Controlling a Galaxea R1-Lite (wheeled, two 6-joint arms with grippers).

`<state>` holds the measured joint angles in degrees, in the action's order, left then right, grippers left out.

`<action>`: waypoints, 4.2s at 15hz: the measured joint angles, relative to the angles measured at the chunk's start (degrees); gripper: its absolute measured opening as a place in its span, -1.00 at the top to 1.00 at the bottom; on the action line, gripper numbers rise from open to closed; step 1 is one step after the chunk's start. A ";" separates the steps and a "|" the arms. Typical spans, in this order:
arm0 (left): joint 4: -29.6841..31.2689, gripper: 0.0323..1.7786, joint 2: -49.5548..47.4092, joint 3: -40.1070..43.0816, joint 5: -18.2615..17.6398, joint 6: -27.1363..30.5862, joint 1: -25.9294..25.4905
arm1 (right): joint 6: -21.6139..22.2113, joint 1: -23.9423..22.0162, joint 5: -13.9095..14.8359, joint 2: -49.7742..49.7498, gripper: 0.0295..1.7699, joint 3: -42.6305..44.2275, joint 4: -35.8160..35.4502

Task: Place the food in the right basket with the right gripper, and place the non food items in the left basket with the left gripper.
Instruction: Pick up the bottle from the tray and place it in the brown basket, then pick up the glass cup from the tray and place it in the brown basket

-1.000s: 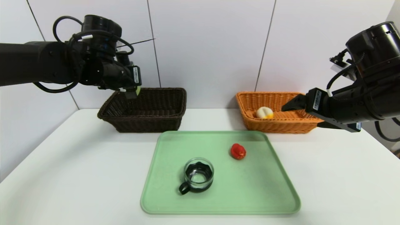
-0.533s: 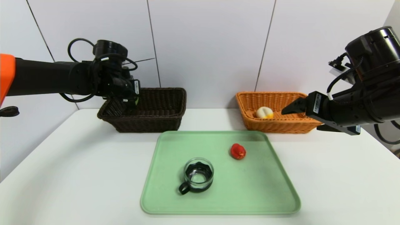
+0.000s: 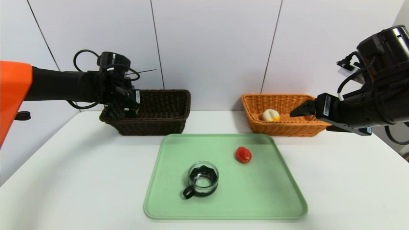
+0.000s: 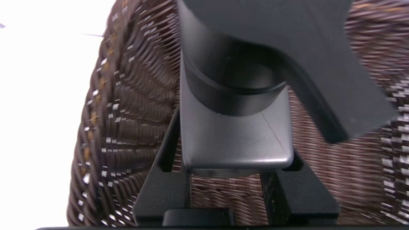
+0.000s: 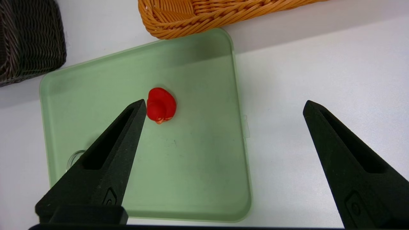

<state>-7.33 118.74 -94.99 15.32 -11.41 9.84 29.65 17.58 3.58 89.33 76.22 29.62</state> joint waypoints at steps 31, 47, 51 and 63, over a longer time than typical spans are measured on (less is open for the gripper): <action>-5.12 -0.81 -16.55 5.55 5.67 4.58 5.57 | 0.65 0.00 -0.09 -0.56 -0.92 -2.21 0.26; -28.83 -0.90 -16.88 7.58 -11.93 -0.18 29.11 | 0.94 0.00 -0.11 -2.57 -0.92 -4.17 0.26; -32.37 -0.90 -12.98 4.11 -13.51 -0.18 29.22 | 1.05 0.00 -0.48 -2.89 -0.92 -5.07 0.30; -36.57 -0.90 -6.89 -1.17 -19.02 -0.20 29.27 | 2.55 -0.05 -1.19 -3.01 -0.92 -5.92 0.15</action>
<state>-43.90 111.85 -96.16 -3.69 -11.61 39.11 32.20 17.53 2.39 86.32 70.29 29.77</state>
